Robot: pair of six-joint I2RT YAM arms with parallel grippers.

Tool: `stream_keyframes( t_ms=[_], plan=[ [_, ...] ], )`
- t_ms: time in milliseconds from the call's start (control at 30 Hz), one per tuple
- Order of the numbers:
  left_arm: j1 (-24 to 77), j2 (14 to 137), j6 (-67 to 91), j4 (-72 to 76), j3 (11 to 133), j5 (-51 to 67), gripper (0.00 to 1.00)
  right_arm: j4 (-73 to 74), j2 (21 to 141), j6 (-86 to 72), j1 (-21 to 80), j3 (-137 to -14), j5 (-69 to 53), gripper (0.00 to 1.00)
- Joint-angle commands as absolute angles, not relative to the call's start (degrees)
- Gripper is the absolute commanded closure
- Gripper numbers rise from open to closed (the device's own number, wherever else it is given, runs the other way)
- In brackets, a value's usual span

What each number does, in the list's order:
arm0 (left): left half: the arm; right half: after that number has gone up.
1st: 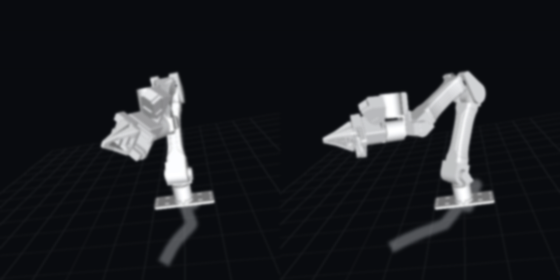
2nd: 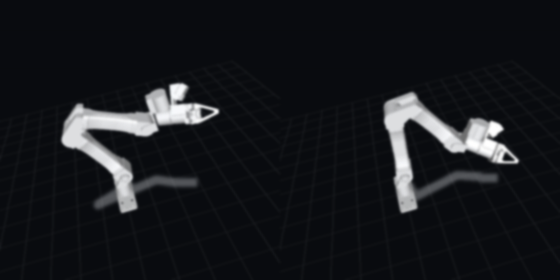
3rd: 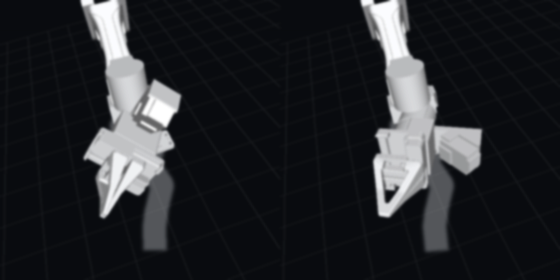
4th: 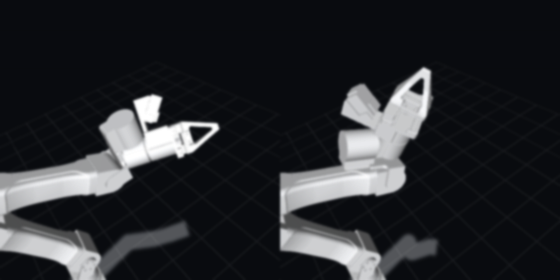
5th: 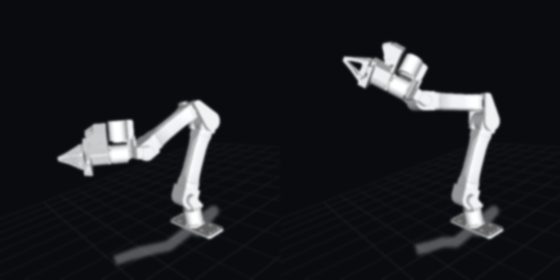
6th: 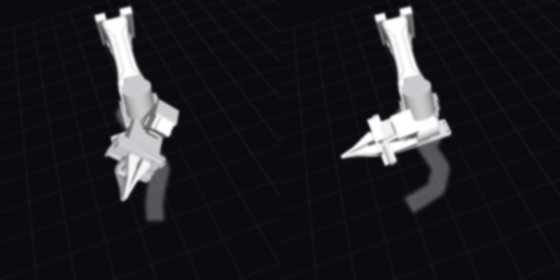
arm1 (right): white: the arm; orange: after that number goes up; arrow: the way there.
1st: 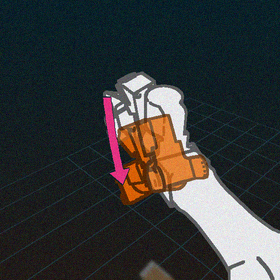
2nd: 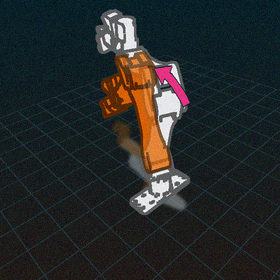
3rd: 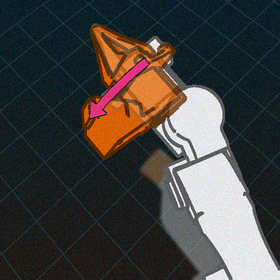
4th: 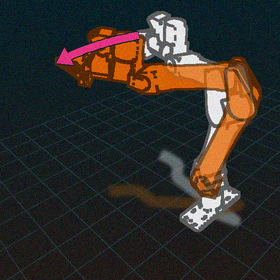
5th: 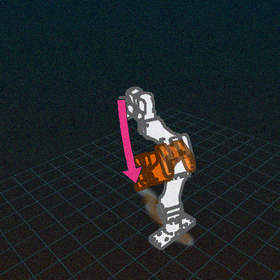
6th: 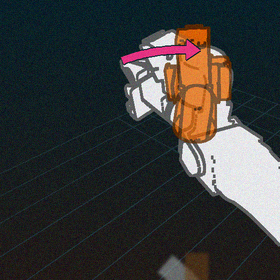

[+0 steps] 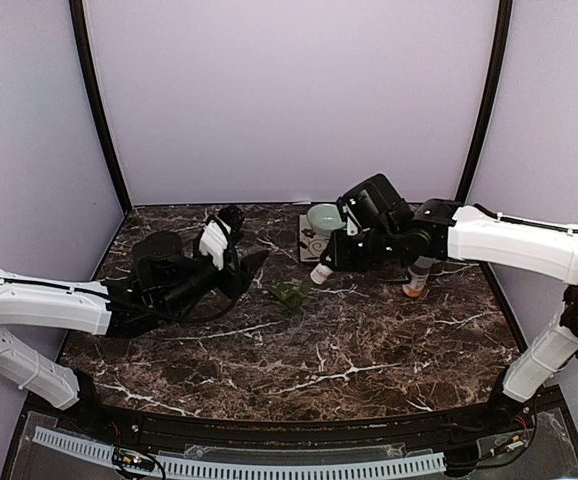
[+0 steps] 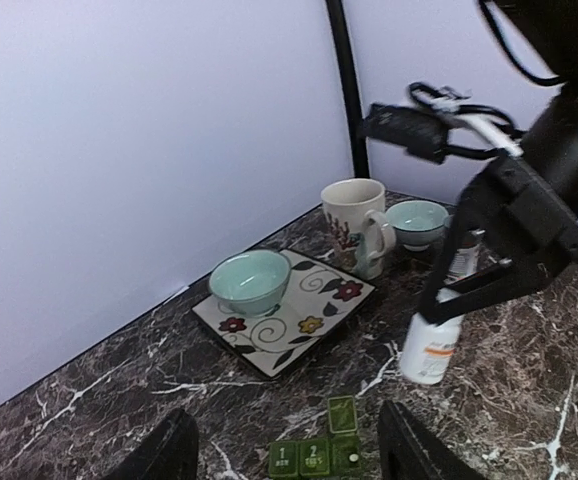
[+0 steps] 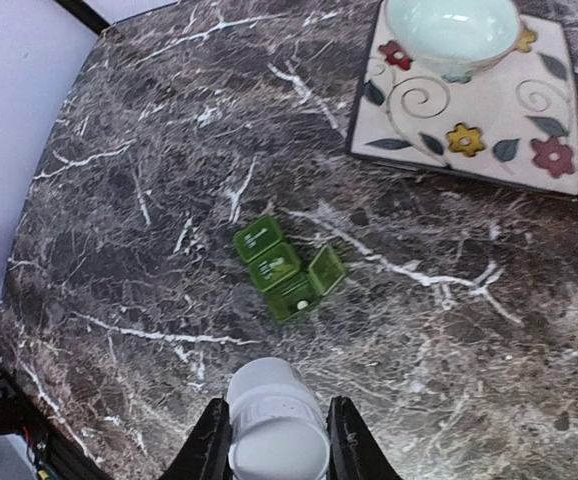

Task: Sort the pills into containers
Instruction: Place the pill bottle on the pill bottle.

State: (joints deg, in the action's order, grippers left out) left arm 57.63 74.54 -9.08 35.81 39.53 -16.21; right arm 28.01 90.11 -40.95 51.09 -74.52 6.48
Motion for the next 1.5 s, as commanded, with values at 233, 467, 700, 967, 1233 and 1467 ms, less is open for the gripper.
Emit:
stream_keyframes(
  t_ms=[233,467,700,967,1233,1467],
  plan=[
    [48.8,77.9,7.9,22.7,45.8,-1.9,0.37,38.7,83.9,-35.5,49.8,-74.0,24.7,1.00],
    [47.4,79.8,10.0,20.5,47.8,1.0,0.37,45.4,82.2,-33.0,45.3,-76.8,28.6,1.00],
    [46.7,80.8,11.1,19.3,48.7,2.5,0.37,49.3,81.5,-30.7,40.2,-77.8,31.3,1.00],
    [46.3,81.1,11.5,18.9,48.9,3.6,0.37,50.0,81.7,-28.6,35.0,-76.9,33.3,1.00],
    [46.0,81.6,11.8,18.5,49.1,5.2,0.37,47.0,82.3,-26.2,29.5,-74.5,30.6,1.00],
    [45.7,82.1,11.8,18.1,49.5,6.0,0.37,44.4,84.4,-24.8,26.9,-74.2,27.7,1.00]
  ],
)
